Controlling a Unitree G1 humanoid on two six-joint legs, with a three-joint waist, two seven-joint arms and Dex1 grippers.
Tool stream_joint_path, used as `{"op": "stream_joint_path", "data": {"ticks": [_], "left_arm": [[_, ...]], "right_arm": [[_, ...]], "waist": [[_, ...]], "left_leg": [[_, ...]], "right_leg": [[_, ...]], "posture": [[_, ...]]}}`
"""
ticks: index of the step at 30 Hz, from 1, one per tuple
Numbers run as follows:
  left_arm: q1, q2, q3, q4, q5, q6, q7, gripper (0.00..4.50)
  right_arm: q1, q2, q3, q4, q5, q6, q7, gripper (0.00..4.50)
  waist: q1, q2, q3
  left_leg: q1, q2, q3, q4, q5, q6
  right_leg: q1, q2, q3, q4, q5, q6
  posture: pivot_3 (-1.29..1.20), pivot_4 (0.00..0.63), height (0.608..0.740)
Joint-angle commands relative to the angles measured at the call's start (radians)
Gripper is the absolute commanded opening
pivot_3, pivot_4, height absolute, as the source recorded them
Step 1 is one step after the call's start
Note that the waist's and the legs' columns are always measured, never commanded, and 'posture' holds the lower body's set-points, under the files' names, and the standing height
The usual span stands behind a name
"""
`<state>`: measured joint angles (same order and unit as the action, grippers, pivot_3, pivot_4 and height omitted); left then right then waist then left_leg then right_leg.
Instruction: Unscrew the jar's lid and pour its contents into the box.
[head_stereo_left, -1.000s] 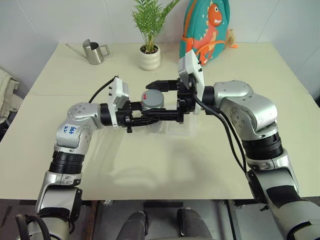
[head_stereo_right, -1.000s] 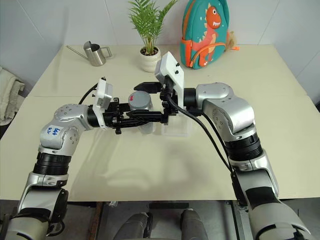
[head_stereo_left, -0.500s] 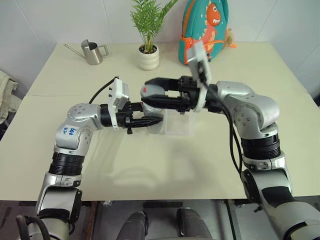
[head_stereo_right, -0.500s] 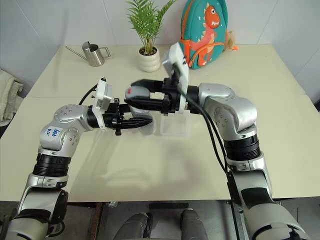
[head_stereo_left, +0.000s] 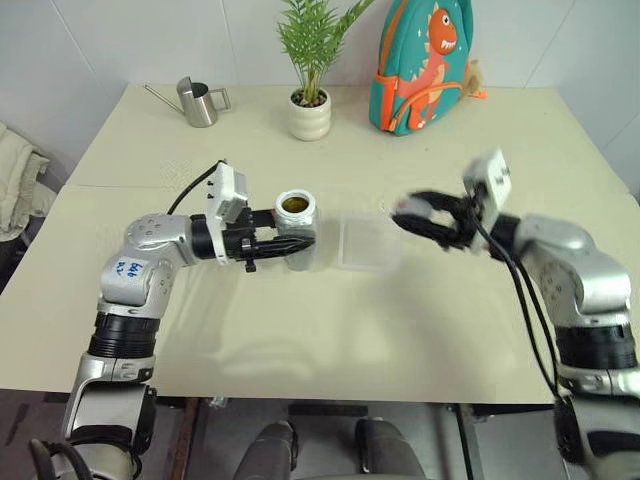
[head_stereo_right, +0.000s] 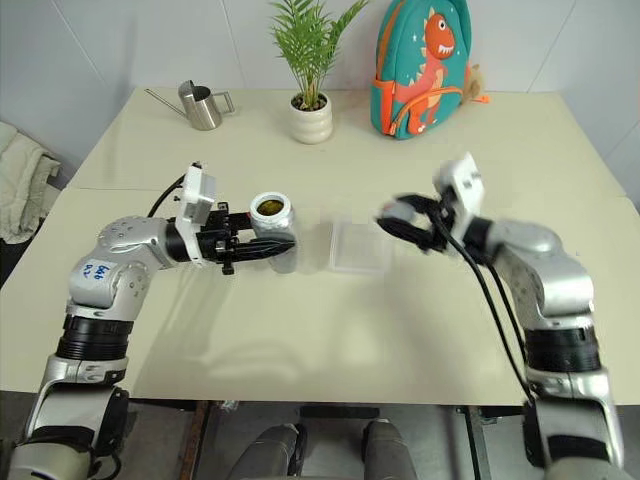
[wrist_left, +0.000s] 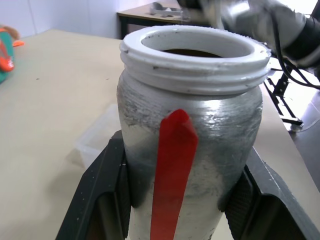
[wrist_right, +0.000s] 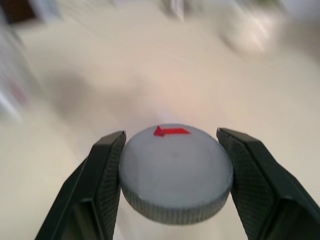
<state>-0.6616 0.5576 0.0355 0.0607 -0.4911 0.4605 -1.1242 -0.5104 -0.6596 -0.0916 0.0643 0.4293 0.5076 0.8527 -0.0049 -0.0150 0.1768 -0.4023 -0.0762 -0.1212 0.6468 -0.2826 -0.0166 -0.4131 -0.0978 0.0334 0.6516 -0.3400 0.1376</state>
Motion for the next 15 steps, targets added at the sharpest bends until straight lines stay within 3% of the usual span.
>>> {"op": "stream_joint_path", "data": {"ticks": [1,8,13,15], "left_arm": [[-0.028,-0.002,0.023,-0.004,-0.033,0.001,-0.005,1.92],[-0.069,-0.016,0.023,0.055,-0.029,-0.012,-0.004,1.92],[-0.087,-0.023,0.018,0.075,-0.012,-0.029,0.003,1.92],[-0.095,-0.03,0.02,0.087,-0.001,-0.048,0.017,1.92]], "right_arm": [[0.08,0.031,-0.121,0.114,-0.045,-0.209,-0.081,2.69],[0.187,0.086,-0.207,0.324,-0.104,-0.402,-0.213,2.69],[0.225,0.092,-0.225,0.31,-0.084,-0.436,-0.191,4.27],[0.23,0.071,-0.248,0.249,-0.04,-0.406,-0.162,4.48]], "waist": [[-0.002,0.0,0.0],[-0.003,0.0,0.0],[-0.002,0.0,0.0],[0.0,0.0,0.0]], "left_leg": [[0.0,0.001,0.002,0.0,0.0,0.0],[0.007,0.001,0.006,0.001,0.002,-0.001],[0.016,0.001,0.008,0.0,0.002,0.0],[0.016,0.001,0.008,0.0,0.002,0.0]], "right_leg": [[0.0,0.0,0.0,0.0,0.0,0.0],[0.004,0.001,0.004,0.001,0.0,0.0],[0.011,0.002,0.006,0.0,0.001,0.0],[0.011,0.002,0.006,0.0,0.001,0.0]], "posture": [[0.0,0.15,0.74],[0.0,0.15,0.74],[0.0,0.15,0.74],[0.0,0.15,0.74]]}}
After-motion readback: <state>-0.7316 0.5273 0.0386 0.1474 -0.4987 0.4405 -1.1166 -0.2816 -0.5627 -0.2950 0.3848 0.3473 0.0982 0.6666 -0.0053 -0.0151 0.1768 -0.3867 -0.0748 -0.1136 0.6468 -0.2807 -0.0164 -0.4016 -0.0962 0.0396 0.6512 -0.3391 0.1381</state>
